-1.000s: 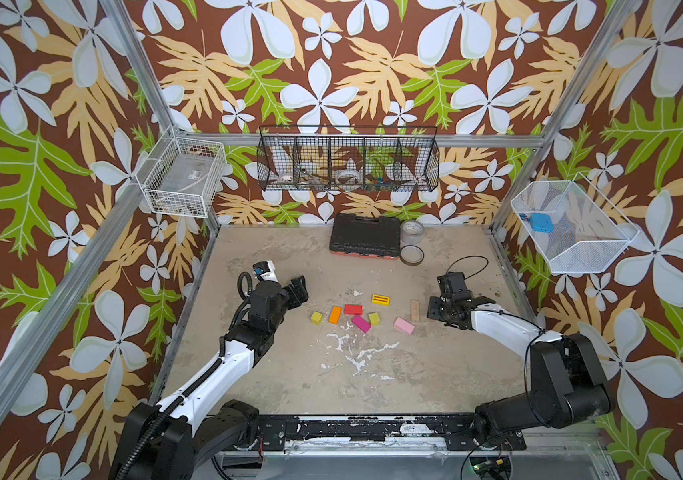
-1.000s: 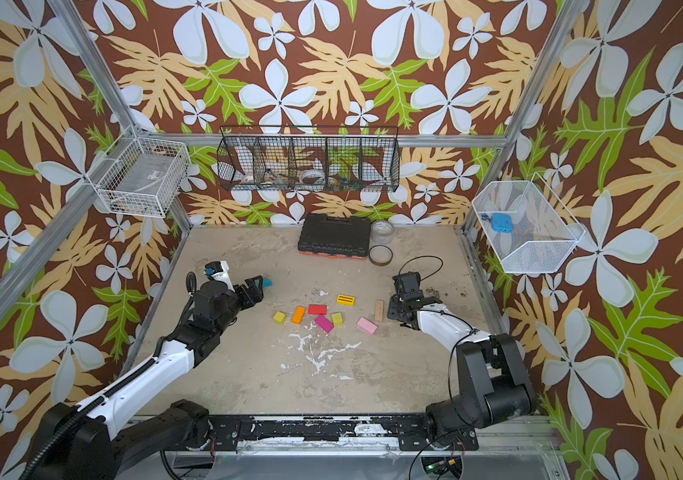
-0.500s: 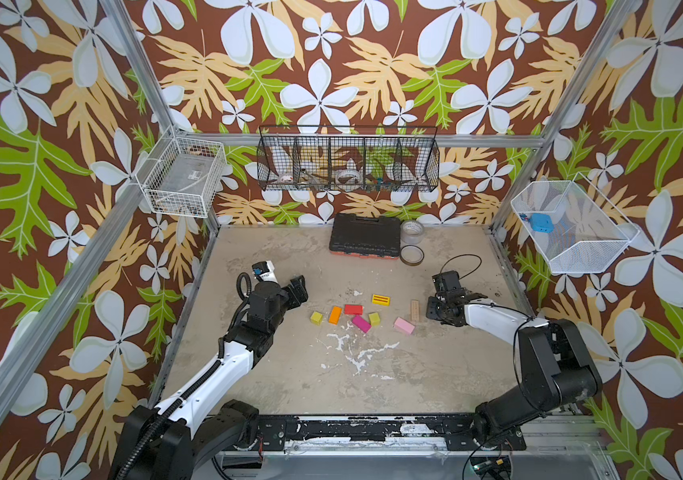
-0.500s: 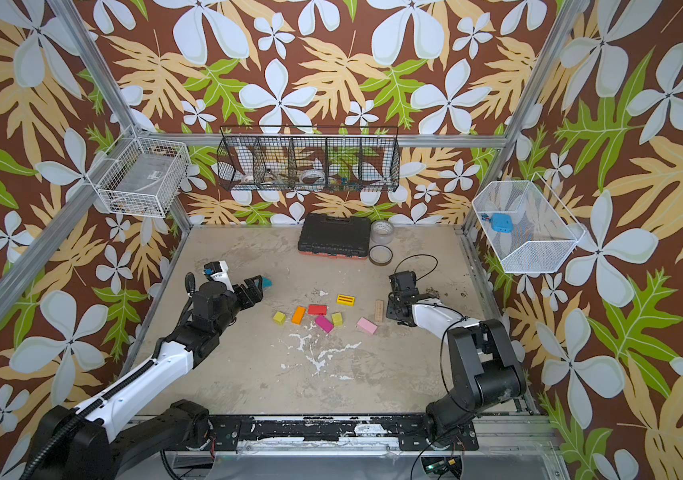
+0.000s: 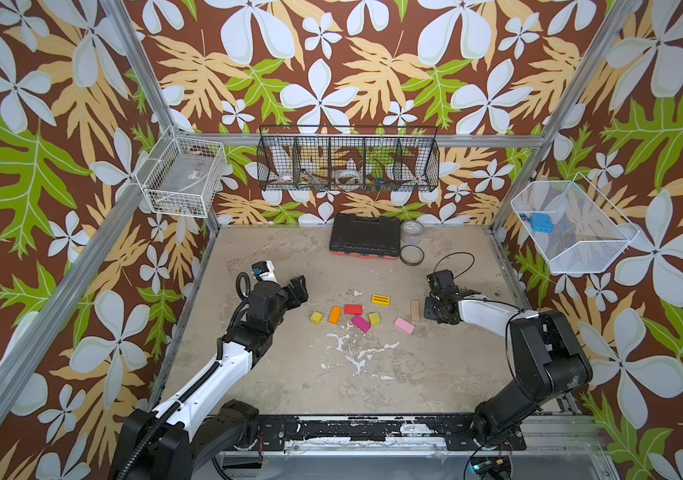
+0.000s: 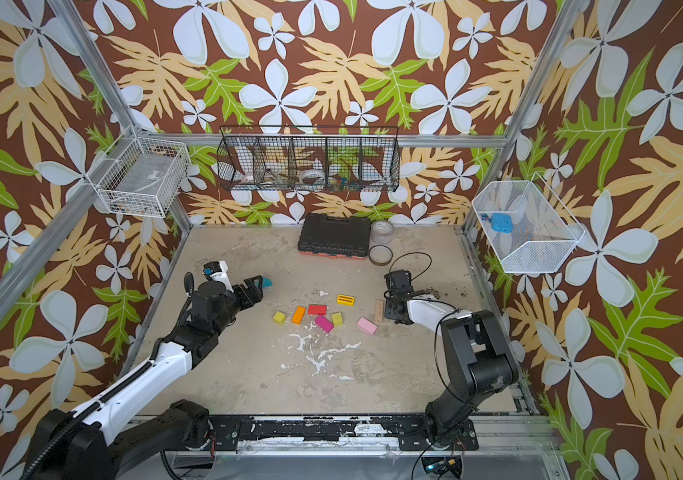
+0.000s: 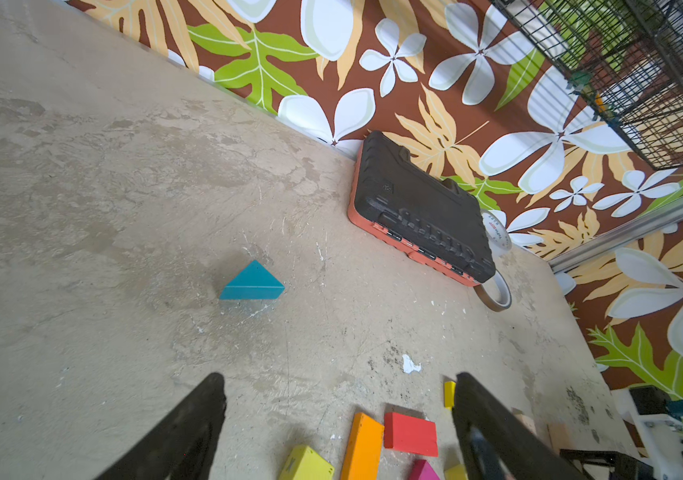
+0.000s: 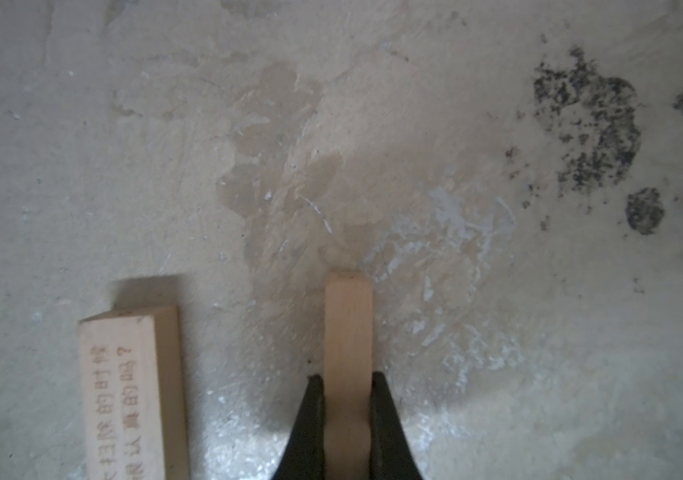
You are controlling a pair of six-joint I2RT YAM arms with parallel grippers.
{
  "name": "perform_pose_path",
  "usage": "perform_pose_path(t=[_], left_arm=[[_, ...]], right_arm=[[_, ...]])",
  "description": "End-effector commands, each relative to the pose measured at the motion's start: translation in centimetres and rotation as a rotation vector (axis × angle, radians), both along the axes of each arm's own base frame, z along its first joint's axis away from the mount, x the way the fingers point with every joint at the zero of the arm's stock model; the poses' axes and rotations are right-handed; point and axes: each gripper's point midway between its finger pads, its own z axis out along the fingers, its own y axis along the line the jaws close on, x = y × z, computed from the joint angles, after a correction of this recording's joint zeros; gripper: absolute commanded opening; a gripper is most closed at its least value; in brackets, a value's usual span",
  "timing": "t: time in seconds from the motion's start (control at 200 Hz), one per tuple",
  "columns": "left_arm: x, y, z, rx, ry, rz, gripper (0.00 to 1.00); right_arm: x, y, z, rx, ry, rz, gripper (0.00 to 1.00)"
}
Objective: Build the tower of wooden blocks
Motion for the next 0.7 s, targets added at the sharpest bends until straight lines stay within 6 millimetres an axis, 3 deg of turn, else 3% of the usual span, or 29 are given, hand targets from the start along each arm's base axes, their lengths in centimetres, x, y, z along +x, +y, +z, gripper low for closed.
perform_pose_path(t=[0.0, 0.115, 0.175, 0.295, 0.456, 0.586, 0.696], left_arm=[[-1.4, -2.5, 2.1, -0.090, 0.044, -0.136, 0.90], [-3.3, -5.5, 5.1, -0.136, 0.088, -0.335, 0.99], [-4.2, -6.4, 5.5, -0.099, 0.147, -0.416, 1.00], [-6.5, -6.2, 3.6, 0.051, 0.302, -0.519, 1.00], [-6.9, -1.4, -1.9, 0.215, 0.389, -0.304, 1.00], [-7.6, -3.7, -1.5, 0.148, 0.360, -0.431, 1.00], [-7.6, -2.8, -2.3, 0.156, 0.378, -0.372, 1.00]], right_arm=[[-0.6, -1.6, 0.4, -0.087, 0.015, -0.037, 0.05], [-0.7, -2.5, 0.9, -0.132, 0.008, -0.066, 0.04], [-0.8, -2.9, 1.0, -0.154, 0.015, -0.078, 0.03], [-1.2, -3.9, 0.7, -0.212, 0.040, -0.109, 0.00], [-1.1, -4.2, 0.1, -0.239, 0.068, -0.116, 0.00], [-1.2, -4.2, -0.4, -0.250, 0.088, -0.112, 0.00], [-1.3, -4.0, -0.5, -0.253, 0.091, -0.102, 0.00]])
